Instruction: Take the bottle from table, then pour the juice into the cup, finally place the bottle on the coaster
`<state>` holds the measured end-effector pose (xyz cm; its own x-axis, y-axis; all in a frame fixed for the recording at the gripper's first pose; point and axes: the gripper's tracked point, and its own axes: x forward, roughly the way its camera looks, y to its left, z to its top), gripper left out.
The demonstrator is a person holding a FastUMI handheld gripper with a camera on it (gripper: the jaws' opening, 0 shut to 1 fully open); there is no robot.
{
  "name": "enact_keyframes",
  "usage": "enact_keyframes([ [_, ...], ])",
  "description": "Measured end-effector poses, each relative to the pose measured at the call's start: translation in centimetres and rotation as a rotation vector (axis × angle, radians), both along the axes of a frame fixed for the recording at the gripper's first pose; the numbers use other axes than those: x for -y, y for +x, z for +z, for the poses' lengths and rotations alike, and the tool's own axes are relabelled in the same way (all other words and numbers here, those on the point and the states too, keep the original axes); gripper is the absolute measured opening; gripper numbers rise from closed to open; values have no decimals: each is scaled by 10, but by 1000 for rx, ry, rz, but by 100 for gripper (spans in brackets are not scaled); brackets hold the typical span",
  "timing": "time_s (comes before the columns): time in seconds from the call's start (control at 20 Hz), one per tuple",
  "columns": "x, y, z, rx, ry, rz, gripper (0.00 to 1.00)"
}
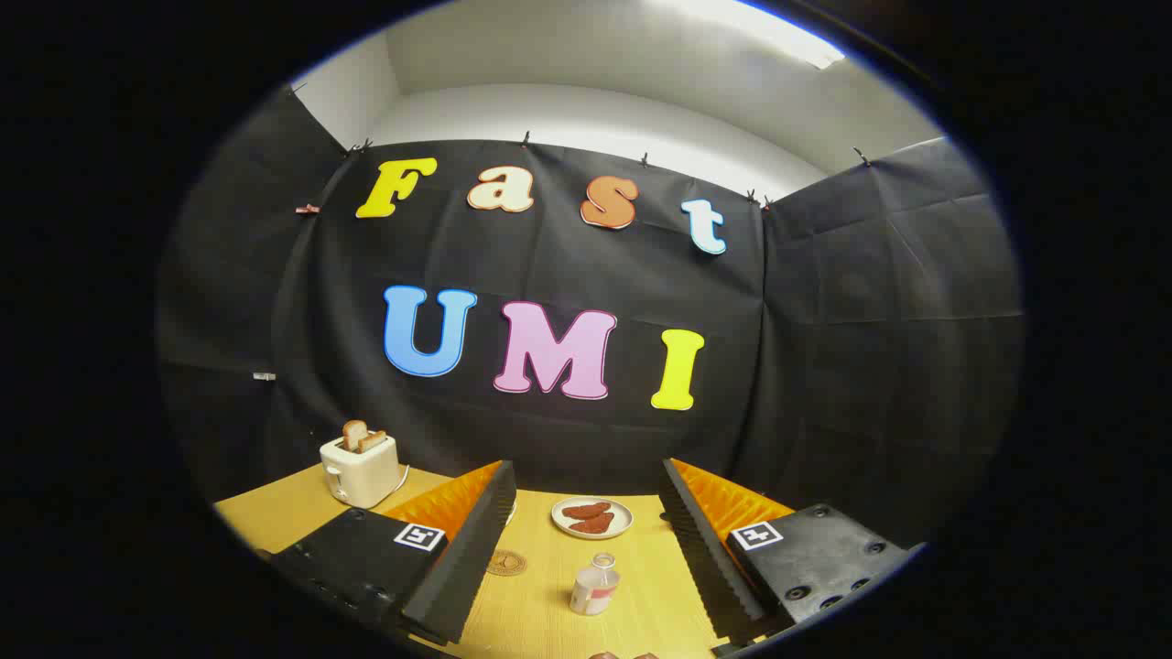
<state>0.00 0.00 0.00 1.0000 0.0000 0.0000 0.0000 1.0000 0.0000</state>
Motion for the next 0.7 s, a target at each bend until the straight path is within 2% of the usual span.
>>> enact_keyframes([
  [0.2, -4, 3, -18, -51, 31, 35, 97],
  [0.7, 12, 23, -33, -50, 69, 68, 97],
])
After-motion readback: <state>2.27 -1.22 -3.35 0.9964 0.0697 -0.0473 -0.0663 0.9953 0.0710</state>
